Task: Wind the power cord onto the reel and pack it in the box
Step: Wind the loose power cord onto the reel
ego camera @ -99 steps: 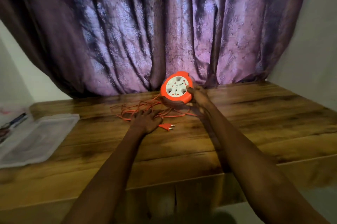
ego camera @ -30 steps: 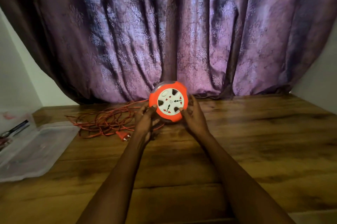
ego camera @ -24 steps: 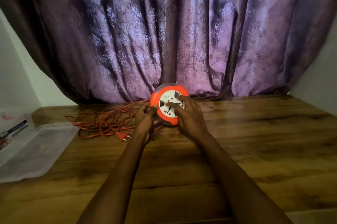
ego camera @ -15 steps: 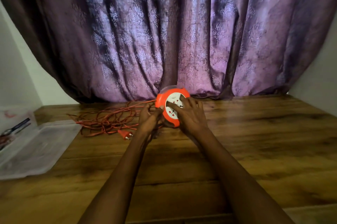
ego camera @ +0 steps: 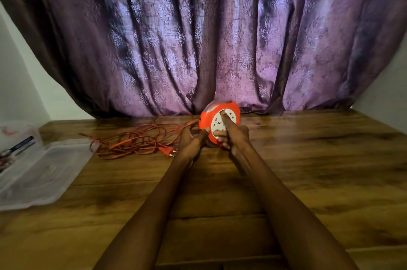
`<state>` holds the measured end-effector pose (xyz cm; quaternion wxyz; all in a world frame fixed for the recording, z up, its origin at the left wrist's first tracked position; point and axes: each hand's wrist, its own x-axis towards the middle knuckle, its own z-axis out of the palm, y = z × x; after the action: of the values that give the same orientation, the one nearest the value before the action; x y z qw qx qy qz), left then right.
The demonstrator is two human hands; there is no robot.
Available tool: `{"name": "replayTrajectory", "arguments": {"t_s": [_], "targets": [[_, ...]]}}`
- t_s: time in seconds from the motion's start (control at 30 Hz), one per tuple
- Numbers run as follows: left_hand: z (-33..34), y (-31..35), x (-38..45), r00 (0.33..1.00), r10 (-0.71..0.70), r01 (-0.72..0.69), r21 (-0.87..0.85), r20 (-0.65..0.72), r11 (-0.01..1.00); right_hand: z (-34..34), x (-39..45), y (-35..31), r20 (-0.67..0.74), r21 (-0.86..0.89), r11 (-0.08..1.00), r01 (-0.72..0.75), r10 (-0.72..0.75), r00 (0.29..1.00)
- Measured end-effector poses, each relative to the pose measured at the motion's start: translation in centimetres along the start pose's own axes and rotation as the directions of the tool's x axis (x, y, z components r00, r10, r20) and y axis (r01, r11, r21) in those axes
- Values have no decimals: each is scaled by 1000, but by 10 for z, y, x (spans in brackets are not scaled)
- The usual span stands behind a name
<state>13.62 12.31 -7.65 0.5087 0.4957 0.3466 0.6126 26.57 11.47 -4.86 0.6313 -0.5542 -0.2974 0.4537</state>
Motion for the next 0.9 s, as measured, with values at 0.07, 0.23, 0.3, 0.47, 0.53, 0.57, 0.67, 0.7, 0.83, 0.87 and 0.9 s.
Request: {"name": "replayTrajectory", "arguments": {"t_s": [0.07, 0.23, 0.3, 0.47, 0.53, 0.57, 0.67, 0.7, 0.83, 0.87, 0.9], "targets": [[0, 0, 2, 1000, -19, 18, -24, -12, 1000, -2, 1, 2, 29, -8, 1000, 30, -30, 999], [-12, 9, 6, 992, -96, 86, -111, -81, 990, -18, -3, 0, 76, -591, 707, 387, -429, 900], [-17, 13, 9, 987, -121, 105, -150, -102, 983, -24, -9, -2, 223, -730, 385, 565, -647, 729], [-32, 22, 12, 984, -137, 118, -157, -116, 981, -28, -13, -18, 727, -557, -277, 783, -619, 298], [-36, 23, 10, 989, -123, 112, -131, -84, 985, -28, -14, -29, 837, -476, -436, 764, -491, 241], [-36, 24, 7, 990, -119, 111, -119, -70, 987, -27, -15, -34, 880, -430, -512, 744, -423, 217], [-33, 26, 4, 994, -97, 91, -93, -58, 991, -23, -14, -44, 940, -331, -706, 626, -301, 158], [-32, 27, 3, 994, -94, 88, -90, -63, 992, -22, -12, -47, 945, -323, -750, 578, -289, 153], [-23, 27, -3, 992, -125, 122, -85, -31, 989, -19, -9, -51, 875, -482, -739, 471, -381, 299], [-20, 26, -4, 992, -123, 121, -103, -20, 987, -16, -10, -51, 813, -581, -666, 467, -451, 368], [-16, 25, -5, 993, -116, 113, -124, -14, 986, -11, -13, -50, 729, -684, -569, 457, -519, 445]]}}
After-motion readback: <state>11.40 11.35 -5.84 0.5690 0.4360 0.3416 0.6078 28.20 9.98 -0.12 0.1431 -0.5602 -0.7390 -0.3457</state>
